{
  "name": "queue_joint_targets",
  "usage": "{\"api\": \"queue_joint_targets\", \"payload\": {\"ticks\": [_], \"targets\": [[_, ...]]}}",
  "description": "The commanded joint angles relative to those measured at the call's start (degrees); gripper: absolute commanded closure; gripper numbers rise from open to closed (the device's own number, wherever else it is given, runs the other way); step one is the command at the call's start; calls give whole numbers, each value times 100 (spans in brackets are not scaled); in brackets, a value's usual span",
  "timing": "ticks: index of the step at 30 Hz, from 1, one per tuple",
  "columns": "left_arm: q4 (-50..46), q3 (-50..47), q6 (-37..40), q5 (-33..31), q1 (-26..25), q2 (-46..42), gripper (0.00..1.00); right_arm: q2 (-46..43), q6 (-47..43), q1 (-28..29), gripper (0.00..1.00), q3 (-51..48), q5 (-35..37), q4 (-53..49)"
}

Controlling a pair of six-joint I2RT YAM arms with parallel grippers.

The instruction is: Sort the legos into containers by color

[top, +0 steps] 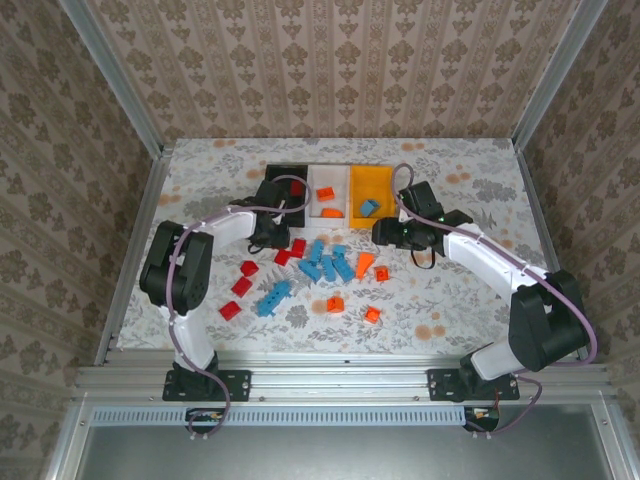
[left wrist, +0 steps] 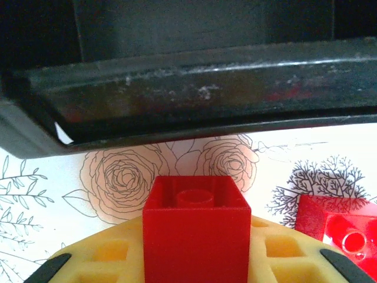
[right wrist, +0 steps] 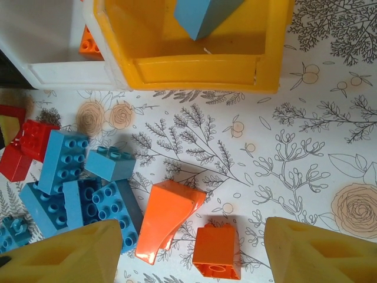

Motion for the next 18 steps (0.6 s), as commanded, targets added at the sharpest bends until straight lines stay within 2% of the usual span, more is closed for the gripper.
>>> {"api": "queue_joint_targets", "payload": {"ticks": [1, 6, 10, 13, 16, 18], "targets": [[-154, -50, -46, 38, 13, -269, 73, 45, 10, -7, 34, 225, 42, -169], [-653, 379, -119, -26, -40, -717, 76, 74, 38, 4, 35, 287, 6, -148], [-726, 868, -78, -5, -47, -1012, 74, 69, 49, 7, 35, 292, 32, -146], [-801, 1693, 6, 45, 100, -390, 70, 149, 71, 3, 35, 202, 63, 3], [-1421, 3081, -69, 310, 277, 741, 74, 294, 89, 8, 36, 232, 51, 20], [-1574, 3679, -71, 300, 280, 1200, 75, 268, 88, 10, 36, 234, 75, 28]]}}
